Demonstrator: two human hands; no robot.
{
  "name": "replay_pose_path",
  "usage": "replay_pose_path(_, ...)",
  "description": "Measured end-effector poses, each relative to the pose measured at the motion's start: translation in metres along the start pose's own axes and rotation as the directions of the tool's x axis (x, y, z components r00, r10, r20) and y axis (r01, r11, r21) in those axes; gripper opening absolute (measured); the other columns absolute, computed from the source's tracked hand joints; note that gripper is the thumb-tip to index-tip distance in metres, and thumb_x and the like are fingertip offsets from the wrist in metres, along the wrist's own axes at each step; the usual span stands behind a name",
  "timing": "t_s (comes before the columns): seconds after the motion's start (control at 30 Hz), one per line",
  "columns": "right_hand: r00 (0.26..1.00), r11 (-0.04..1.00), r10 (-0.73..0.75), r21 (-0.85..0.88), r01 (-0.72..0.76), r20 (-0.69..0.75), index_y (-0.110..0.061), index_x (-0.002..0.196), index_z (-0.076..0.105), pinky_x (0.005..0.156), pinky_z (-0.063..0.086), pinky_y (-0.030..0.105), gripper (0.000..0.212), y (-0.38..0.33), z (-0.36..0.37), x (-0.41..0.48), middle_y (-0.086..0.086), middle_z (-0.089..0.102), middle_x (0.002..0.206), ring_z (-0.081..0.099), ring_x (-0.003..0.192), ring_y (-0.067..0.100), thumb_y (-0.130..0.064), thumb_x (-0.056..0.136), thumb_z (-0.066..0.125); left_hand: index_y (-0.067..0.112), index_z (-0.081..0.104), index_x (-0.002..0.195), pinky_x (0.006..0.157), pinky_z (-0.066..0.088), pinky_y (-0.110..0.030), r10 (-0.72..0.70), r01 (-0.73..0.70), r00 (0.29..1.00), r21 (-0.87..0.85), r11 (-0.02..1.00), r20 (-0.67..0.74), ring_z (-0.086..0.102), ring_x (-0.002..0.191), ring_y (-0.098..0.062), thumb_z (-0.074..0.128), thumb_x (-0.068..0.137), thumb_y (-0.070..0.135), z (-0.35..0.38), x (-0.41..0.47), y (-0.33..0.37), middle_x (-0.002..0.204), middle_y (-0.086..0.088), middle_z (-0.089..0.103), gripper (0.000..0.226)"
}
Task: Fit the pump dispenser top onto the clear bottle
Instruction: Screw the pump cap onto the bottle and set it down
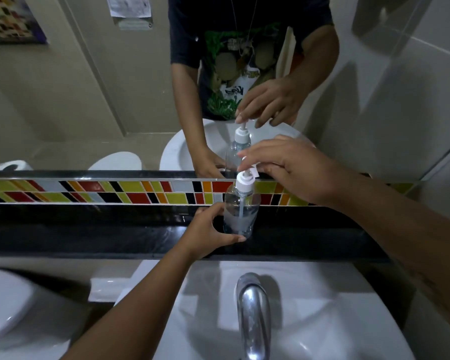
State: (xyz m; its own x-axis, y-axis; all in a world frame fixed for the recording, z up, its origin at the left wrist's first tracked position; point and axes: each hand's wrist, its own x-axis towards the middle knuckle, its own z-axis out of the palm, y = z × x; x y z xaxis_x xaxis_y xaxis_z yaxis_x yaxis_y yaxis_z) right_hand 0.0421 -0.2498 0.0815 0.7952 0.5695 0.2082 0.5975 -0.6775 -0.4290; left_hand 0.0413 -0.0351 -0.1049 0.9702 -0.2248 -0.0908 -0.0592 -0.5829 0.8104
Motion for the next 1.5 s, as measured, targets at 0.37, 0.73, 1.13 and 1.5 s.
replay_pose_path(0.37,0.991,0.995,-0.024,0.095,0.037,-0.130,-0.023,0.124,0.070,0.098,0.039,0.011,0.038,-0.005,0.021,0.010,-0.003,0.071,0.127,0.056,0.116,0.007,-0.003,0.093,0.063,0.056,0.059,0.119,0.109,0.052,-0.046,-0.039,0.038,0.999,-0.028,0.999,-0.032,0.060,0.126,-0.016,0.088,0.050,0.075,-0.005,-0.005,-0.008,0.132,0.002,0.065,0.078)
replay_pose_path(0.73,0.967,0.941,0.187,0.313,-0.126,-0.174,-0.041,0.144,0.044,0.084,0.042,0.003,0.068,-0.008,0.023,-0.004,-0.012,0.054,0.136,0.051,0.108,0.002,-0.014,0.088,0.072,0.034,0.052,0.139,0.115,0.046,-0.048,-0.031,0.030,0.999,-0.094,0.995,-0.009,0.056,0.131,-0.014,0.096,0.049,0.057,-0.012,-0.012,-0.002,0.136,0.009,0.063,0.104)
replay_pose_path(1.13,0.791,0.690,0.612,0.481,-0.540,0.010,-0.025,0.147,0.043,0.111,0.039,0.037,0.085,0.043,0.146,-0.074,-0.017,0.054,0.128,0.046,0.130,0.016,-0.027,0.074,0.086,0.022,0.056,0.146,0.118,0.042,-0.038,-0.046,0.040,0.997,-0.101,0.994,-0.058,0.055,0.135,-0.014,0.092,0.071,0.031,-0.023,-0.033,-0.016,0.142,0.002,0.064,0.084)
replay_pose_path(1.5,0.722,0.703,0.677,0.416,-0.577,-0.143,-0.032,0.126,0.068,0.110,0.041,0.044,0.055,0.050,0.194,-0.038,0.012,0.060,0.124,0.051,0.122,0.034,-0.040,0.073,0.084,0.024,0.074,0.129,0.104,0.052,-0.034,0.042,-0.048,0.984,-0.029,0.998,-0.174,0.060,0.119,-0.015,0.083,0.082,0.028,-0.012,-0.011,-0.015,0.124,0.003,0.075,0.048)
